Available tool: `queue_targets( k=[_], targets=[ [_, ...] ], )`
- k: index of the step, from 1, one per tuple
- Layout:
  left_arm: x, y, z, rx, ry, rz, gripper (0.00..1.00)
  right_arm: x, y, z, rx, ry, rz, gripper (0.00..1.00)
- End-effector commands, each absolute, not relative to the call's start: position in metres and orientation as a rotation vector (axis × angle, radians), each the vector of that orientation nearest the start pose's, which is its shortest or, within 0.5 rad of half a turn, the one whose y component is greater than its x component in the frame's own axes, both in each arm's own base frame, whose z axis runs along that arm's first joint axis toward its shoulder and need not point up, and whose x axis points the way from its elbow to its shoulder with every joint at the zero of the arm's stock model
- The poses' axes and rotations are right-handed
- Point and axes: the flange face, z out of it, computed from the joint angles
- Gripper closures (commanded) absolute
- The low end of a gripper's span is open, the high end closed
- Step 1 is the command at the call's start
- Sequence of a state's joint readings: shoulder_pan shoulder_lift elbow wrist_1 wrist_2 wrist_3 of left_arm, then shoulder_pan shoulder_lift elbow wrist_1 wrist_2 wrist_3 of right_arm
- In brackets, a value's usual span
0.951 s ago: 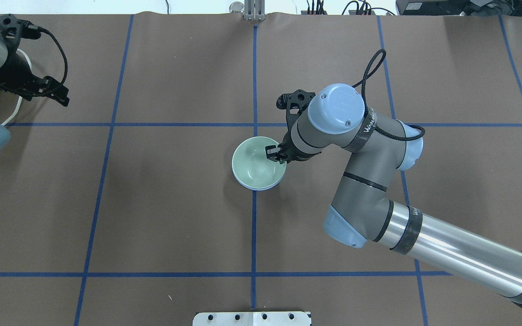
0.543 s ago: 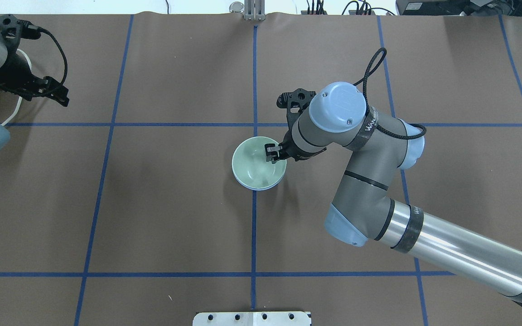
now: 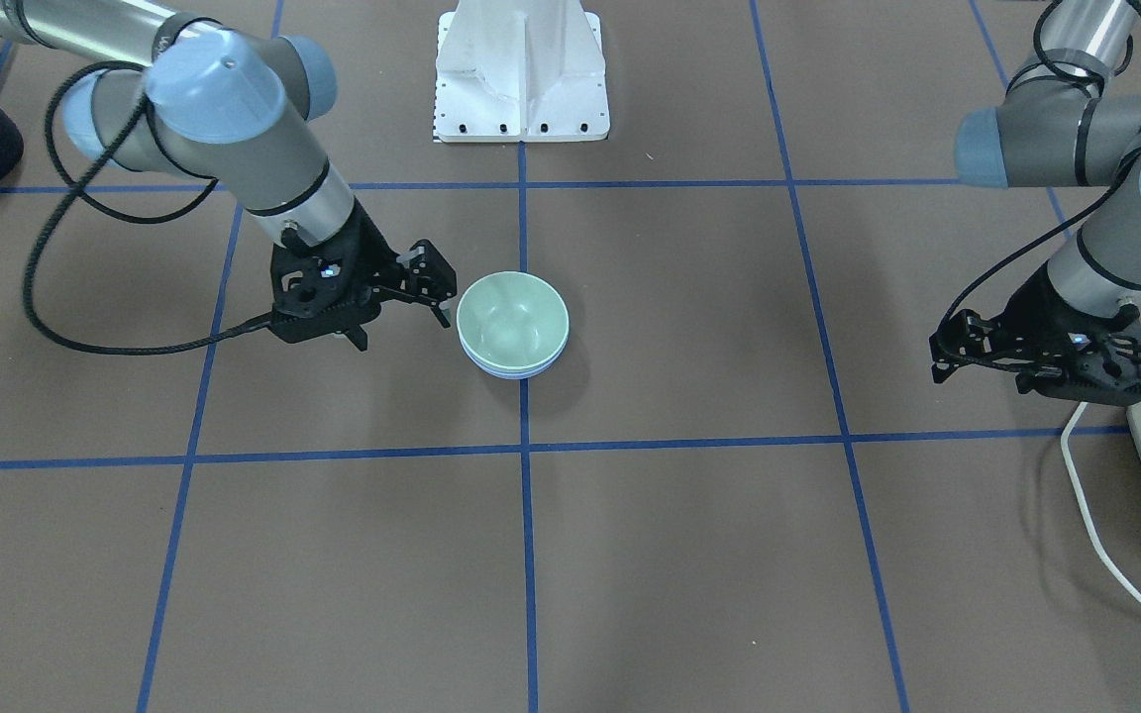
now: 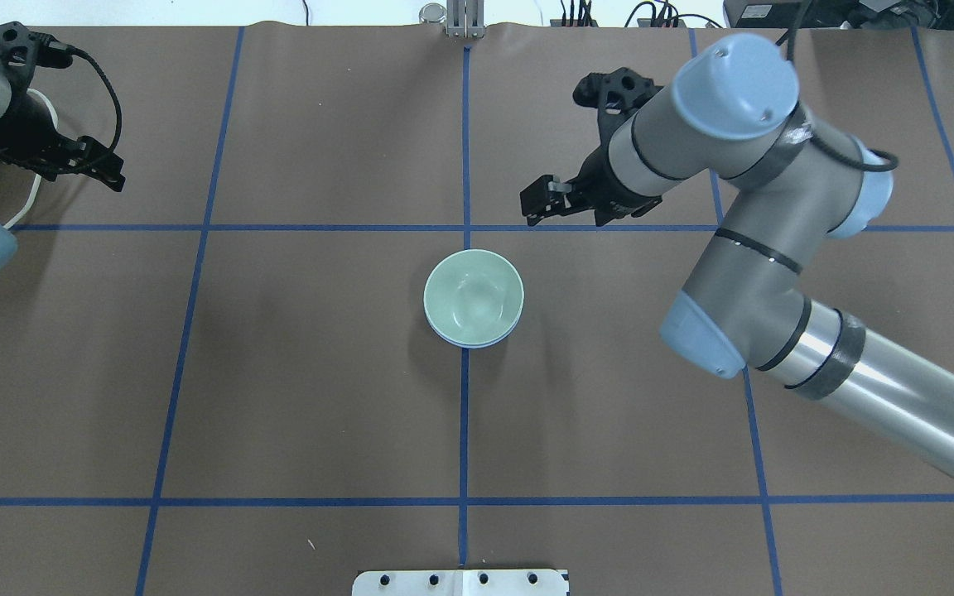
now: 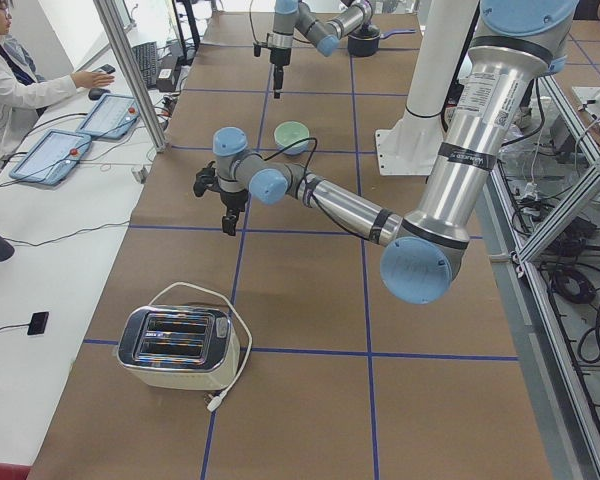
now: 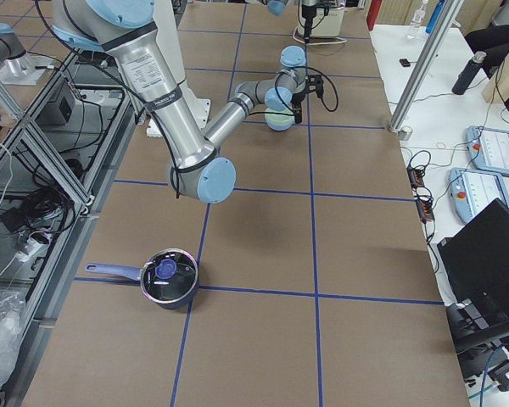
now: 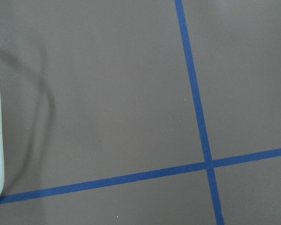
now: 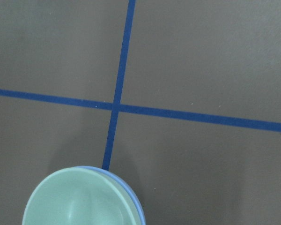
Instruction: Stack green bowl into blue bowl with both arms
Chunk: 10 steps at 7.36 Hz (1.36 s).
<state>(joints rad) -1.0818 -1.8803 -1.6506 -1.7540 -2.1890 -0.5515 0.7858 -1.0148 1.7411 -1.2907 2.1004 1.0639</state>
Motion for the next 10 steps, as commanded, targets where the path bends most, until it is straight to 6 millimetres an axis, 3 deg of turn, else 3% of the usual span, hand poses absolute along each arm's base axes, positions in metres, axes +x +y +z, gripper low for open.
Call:
queue_targets(
  k=[1,3,4,5,7,9,10],
  targets=[
    [0.223,-0.584,0.433,0.185,0.795,0.122,0.03,-0.304,-0.536,0.257,0.222,-1.100,0.054,0.00],
    [0.204,-0.591,0.437,0.211,0.781,0.150,0.03,-0.260,-0.552,0.311,0.272,-1.004,0.123,0.00],
    [0.184,-0.600,0.454,0.183,0.813,0.172,0.03,-0.231,-0.556,0.346,0.348,-0.929,-0.025,0.00],
    [0.151,-0.611,0.471,0.192,0.829,0.203,0.03,-0.198,-0.553,0.391,0.350,-0.863,-0.051,0.00],
    [0.097,-0.613,0.494,0.206,0.820,0.168,0.03,-0.146,-0.536,0.455,0.265,-0.828,0.030,0.00],
    [0.053,-0.605,0.508,0.161,0.868,0.164,0.02,-0.096,-0.513,0.497,0.200,-0.847,0.065,0.00],
    [0.042,-0.600,0.510,0.120,0.856,0.157,0.02,-0.074,-0.498,0.525,0.185,-0.831,0.052,0.00]
  ],
)
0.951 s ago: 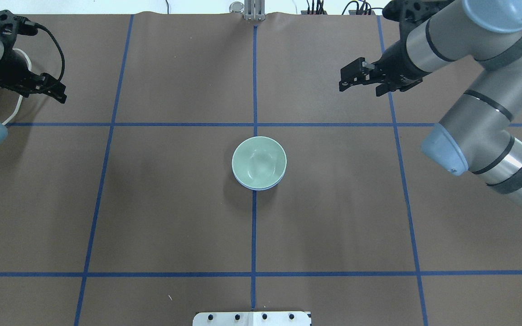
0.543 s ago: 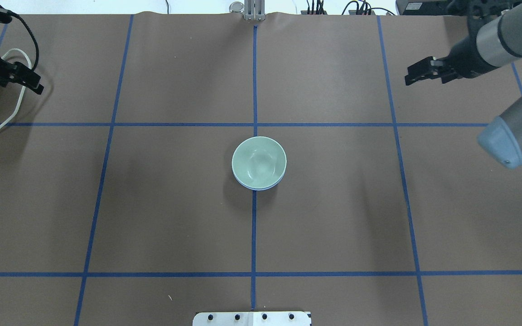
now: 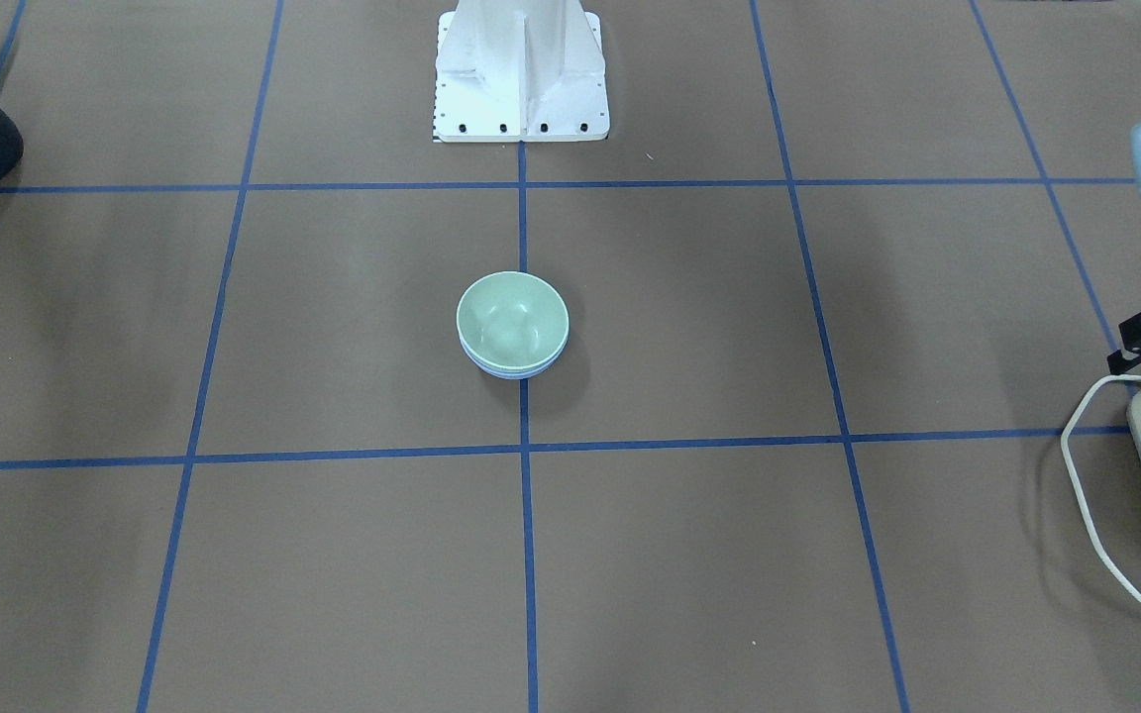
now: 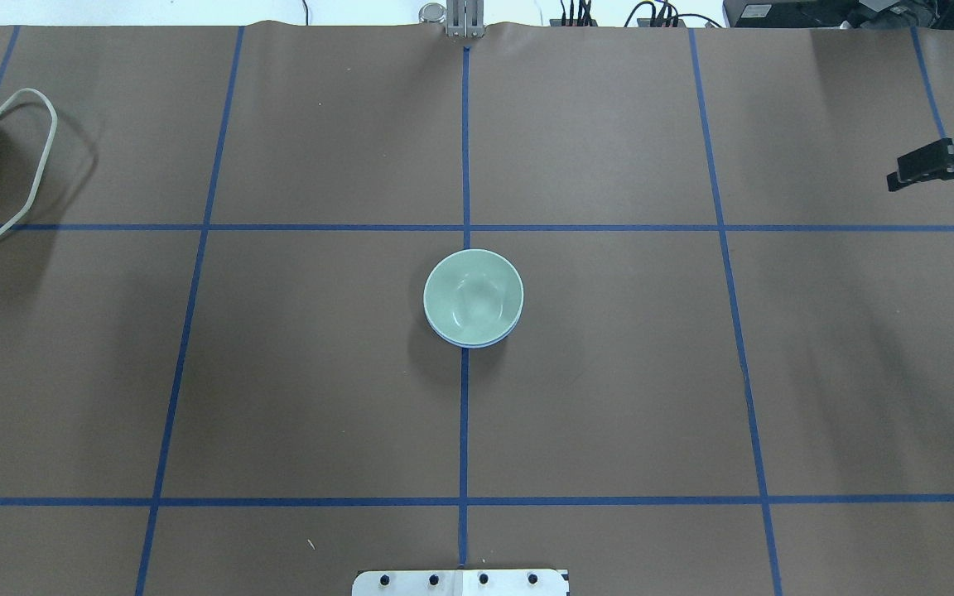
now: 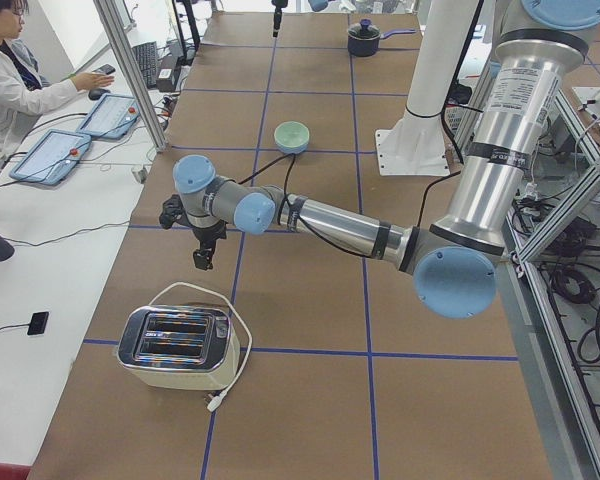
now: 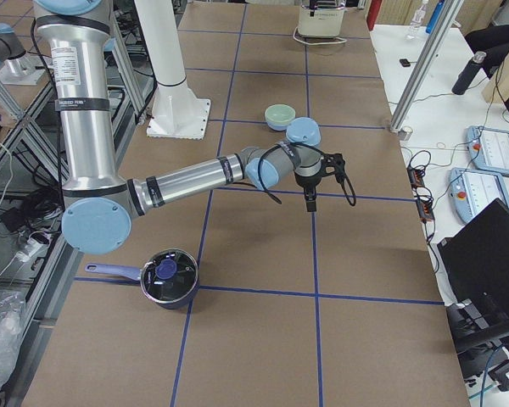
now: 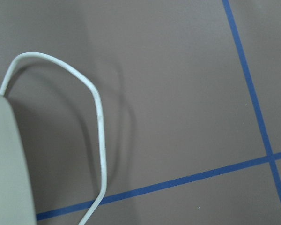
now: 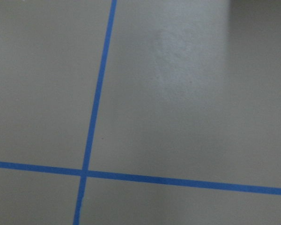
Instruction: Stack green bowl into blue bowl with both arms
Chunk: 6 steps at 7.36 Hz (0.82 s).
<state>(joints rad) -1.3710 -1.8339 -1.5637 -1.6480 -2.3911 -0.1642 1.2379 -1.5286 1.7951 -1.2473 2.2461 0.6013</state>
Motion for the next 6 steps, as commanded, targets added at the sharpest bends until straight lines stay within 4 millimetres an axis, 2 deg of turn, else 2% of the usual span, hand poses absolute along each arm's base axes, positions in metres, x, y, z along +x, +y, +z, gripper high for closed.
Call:
queue_targets(
  k=[1,2,3,4,5,6],
  targets=[
    [0.024,-0.575,0.539,0.097,0.840,0.210,0.01,-0.046,-0.475,0.561,0.169,-0.795,0.036,0.00],
    [0.014,-0.568,0.551,0.068,0.825,0.215,0.01,-0.026,-0.456,0.588,0.146,-0.772,0.037,0.00],
    [0.001,-0.558,0.568,0.049,0.820,0.187,0.01,0.000,-0.449,0.598,0.123,-0.749,0.043,0.00],
    [-0.003,-0.547,0.585,0.020,0.821,0.170,0.01,0.039,-0.441,0.612,0.099,-0.720,0.007,0.00],
    [-0.004,-0.534,0.598,0.000,0.822,0.161,0.01,0.061,-0.432,0.624,0.066,-0.696,-0.022,0.00],
    [-0.006,-0.527,0.604,-0.009,0.820,0.154,0.01,0.074,-0.418,0.635,0.034,-0.695,0.010,0.00]
  ],
)
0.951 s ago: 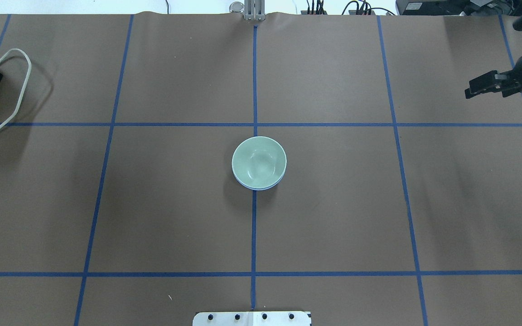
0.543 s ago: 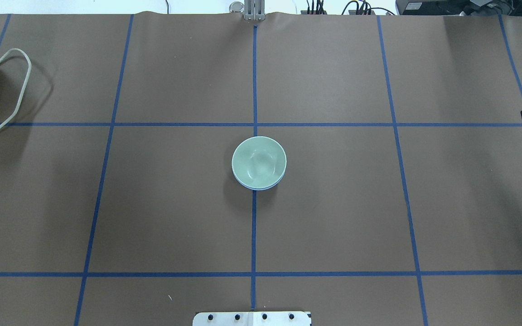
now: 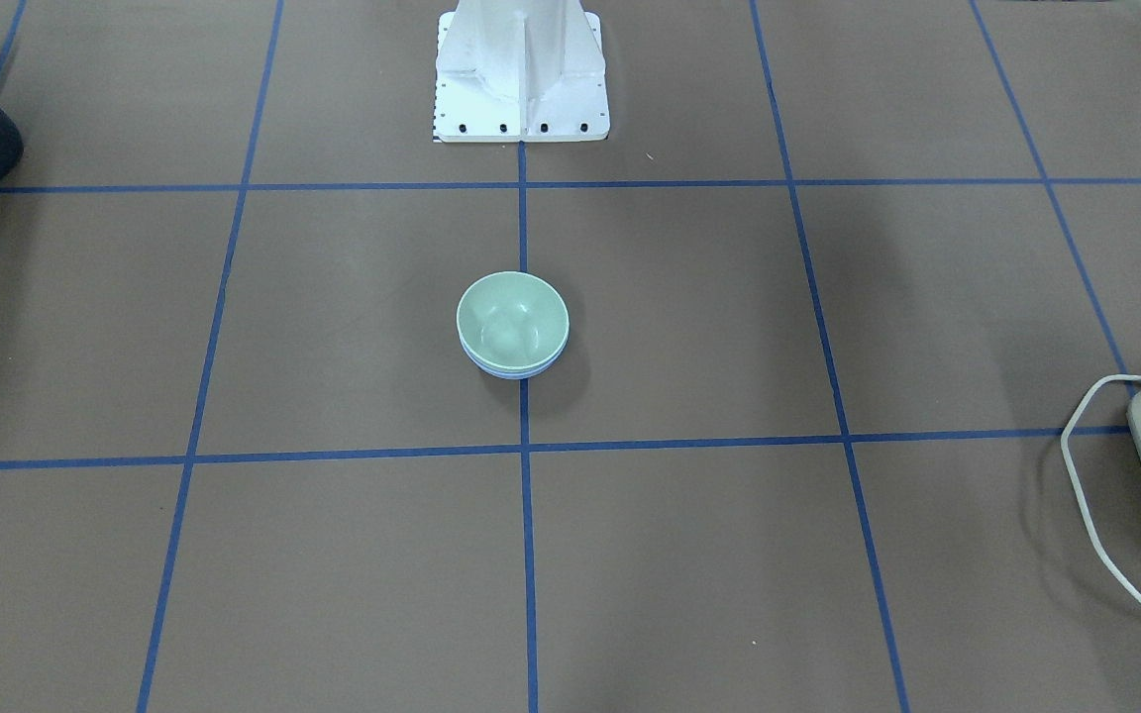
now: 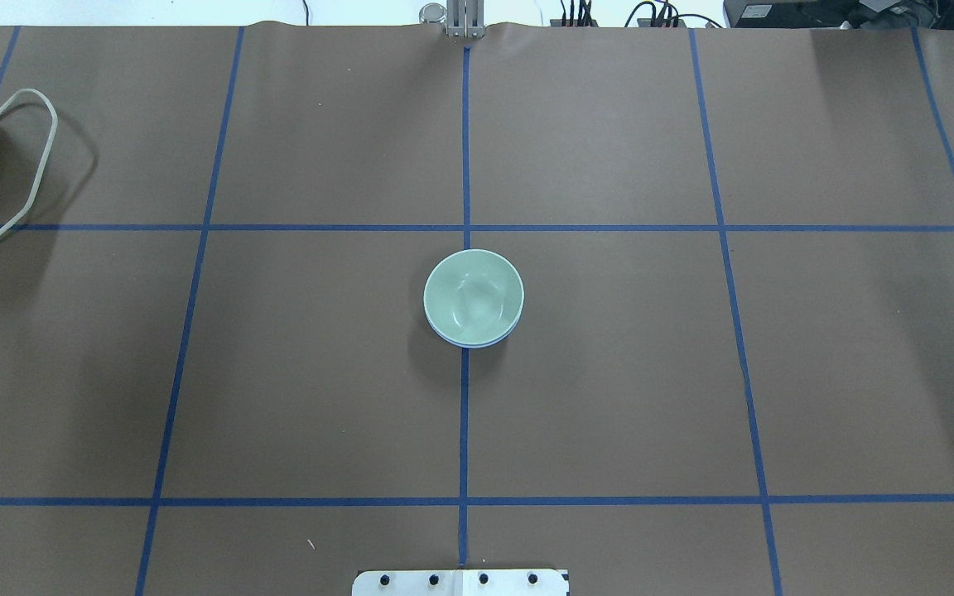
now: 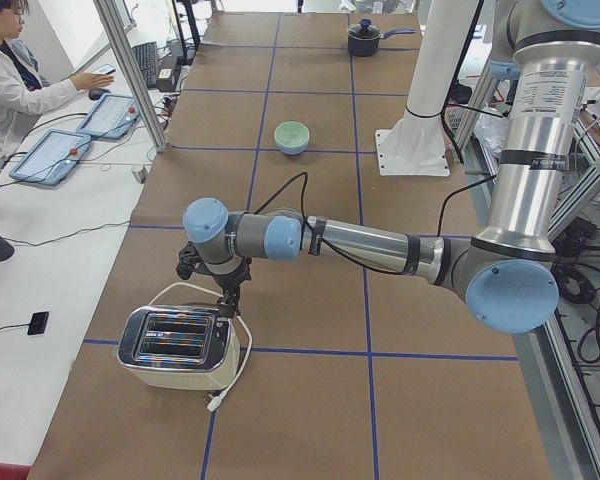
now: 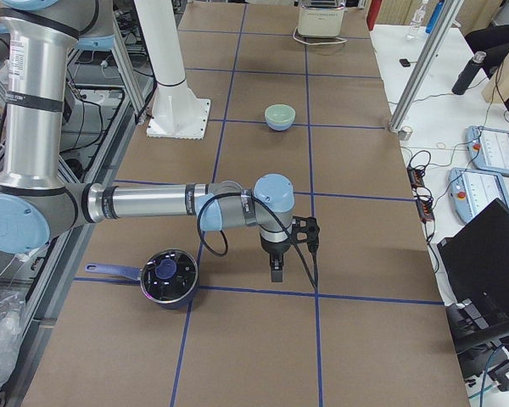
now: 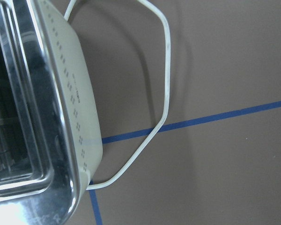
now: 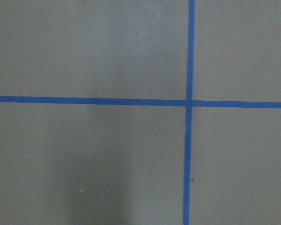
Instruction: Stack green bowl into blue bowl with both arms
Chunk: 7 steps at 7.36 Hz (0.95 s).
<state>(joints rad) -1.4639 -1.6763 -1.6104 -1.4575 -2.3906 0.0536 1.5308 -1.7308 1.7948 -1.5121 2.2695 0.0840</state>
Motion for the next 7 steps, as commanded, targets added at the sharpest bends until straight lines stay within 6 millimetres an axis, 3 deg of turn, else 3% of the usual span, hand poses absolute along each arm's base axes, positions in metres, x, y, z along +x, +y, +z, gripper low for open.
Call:
queue_targets(
  k=[1,2,3,4,7],
  targets=[
    [-0.007,-0.515,0.616,-0.026,0.821,0.148,0.01,0.074,-0.408,0.644,0.013,-0.704,0.020,0.00],
    [-0.011,-0.515,0.613,-0.016,0.820,0.145,0.01,0.074,-0.403,0.650,0.000,-0.707,0.025,0.00],
    [-0.032,-0.508,0.620,0.014,0.819,0.177,0.01,0.073,-0.398,0.654,-0.011,-0.707,0.029,0.00],
    [-0.045,-0.485,0.642,0.000,0.819,0.181,0.01,0.073,-0.394,0.655,-0.014,-0.710,0.030,0.00],
    [-0.049,-0.479,0.651,-0.013,0.779,0.178,0.01,0.073,-0.393,0.651,-0.008,-0.712,0.028,0.00]
  ],
)
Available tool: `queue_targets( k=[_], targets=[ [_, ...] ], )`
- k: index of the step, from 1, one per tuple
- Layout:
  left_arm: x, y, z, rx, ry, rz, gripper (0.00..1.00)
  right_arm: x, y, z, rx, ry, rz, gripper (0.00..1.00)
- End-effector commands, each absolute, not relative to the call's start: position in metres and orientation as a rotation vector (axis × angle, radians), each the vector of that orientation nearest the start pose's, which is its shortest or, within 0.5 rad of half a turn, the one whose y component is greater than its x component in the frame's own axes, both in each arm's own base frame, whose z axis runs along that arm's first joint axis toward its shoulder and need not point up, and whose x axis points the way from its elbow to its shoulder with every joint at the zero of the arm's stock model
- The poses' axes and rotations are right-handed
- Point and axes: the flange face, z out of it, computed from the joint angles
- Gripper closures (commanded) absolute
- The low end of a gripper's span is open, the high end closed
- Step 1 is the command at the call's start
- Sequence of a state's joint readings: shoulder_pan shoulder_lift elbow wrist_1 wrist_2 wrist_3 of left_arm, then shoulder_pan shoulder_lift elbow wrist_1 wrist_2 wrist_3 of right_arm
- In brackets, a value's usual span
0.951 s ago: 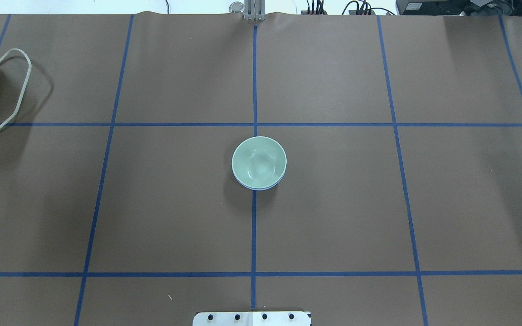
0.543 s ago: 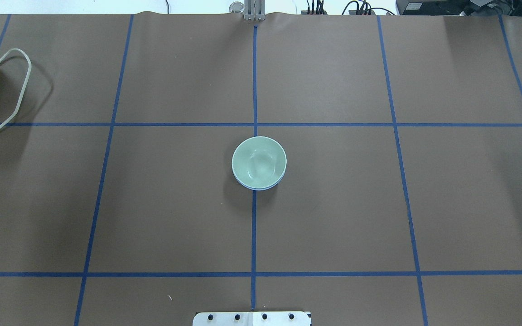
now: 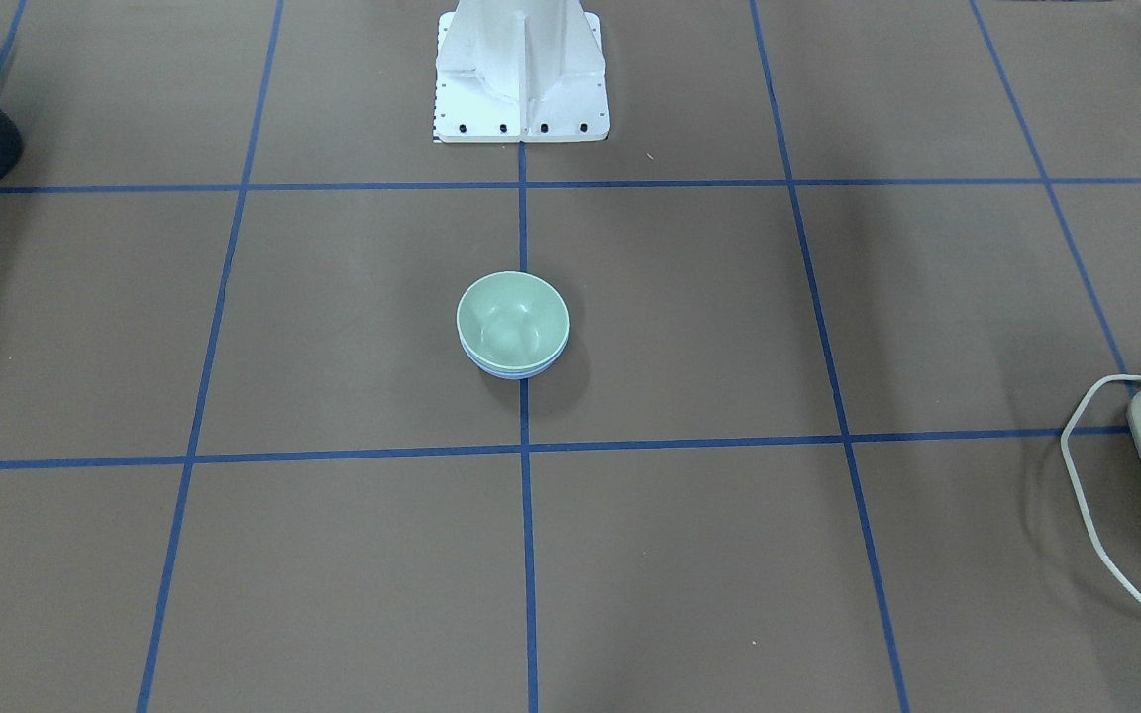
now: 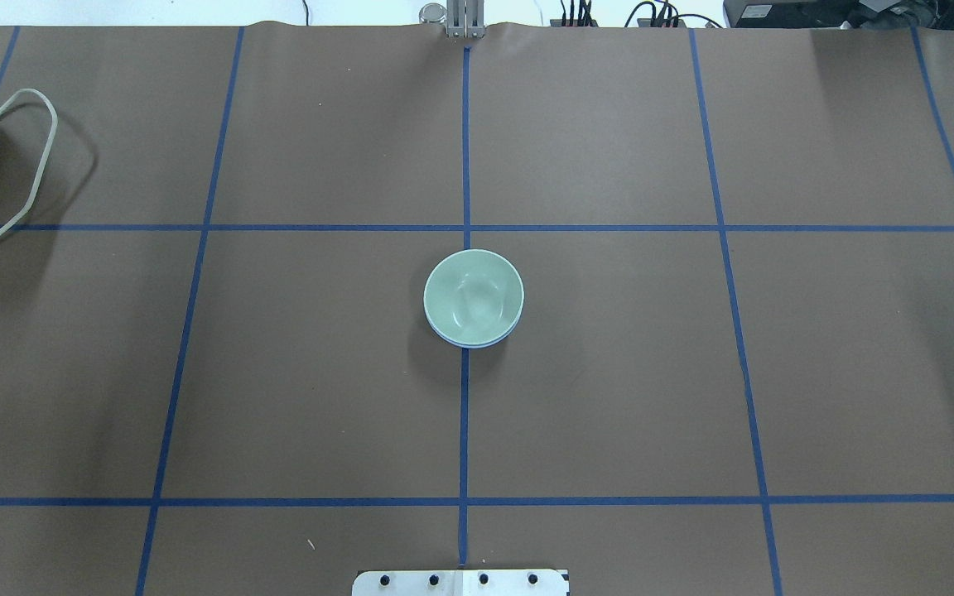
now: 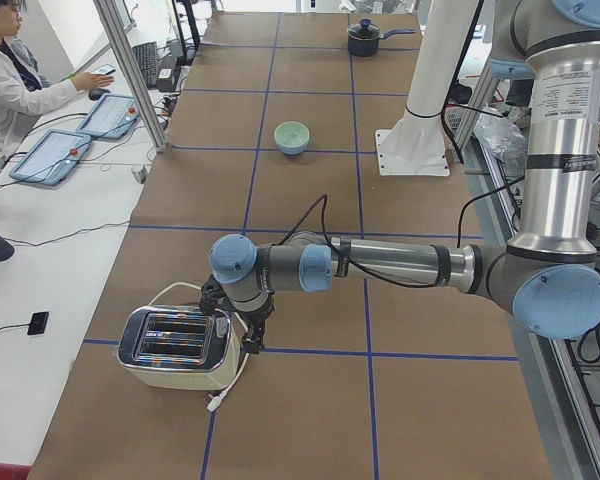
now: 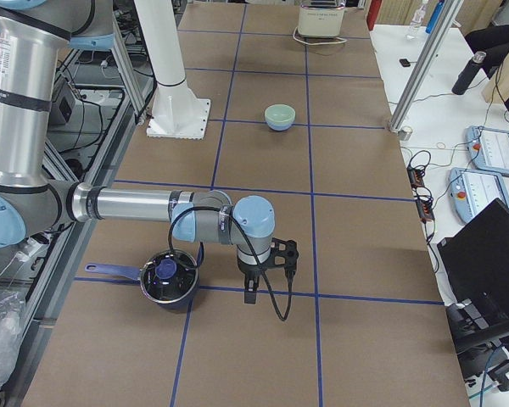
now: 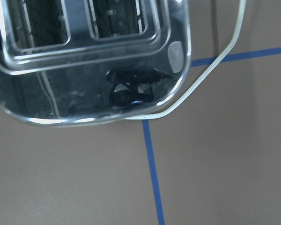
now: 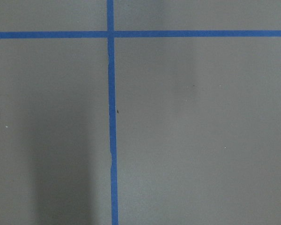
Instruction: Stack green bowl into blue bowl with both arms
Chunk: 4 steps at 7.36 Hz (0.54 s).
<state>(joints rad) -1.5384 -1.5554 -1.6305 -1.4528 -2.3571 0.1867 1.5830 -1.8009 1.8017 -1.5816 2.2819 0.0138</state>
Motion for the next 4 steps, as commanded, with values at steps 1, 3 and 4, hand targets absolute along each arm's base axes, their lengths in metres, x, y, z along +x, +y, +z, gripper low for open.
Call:
queue_targets(
  k=[1,3,4],
  targets=[
    [-0.0491,-0.4788,0.6508,-0.016,0.777,0.175,0.01,0.0731,-0.3941,0.6475,-0.001,-0.712,0.025,0.00],
    [-0.0490,-0.4789,0.6507,-0.016,0.779,0.174,0.01,0.0731,-0.3953,0.6431,0.008,-0.712,0.022,0.00],
    [-0.0491,-0.4788,0.6508,-0.016,0.777,0.173,0.01,0.0730,-0.3955,0.6415,0.011,-0.713,0.021,0.00]
  ],
)
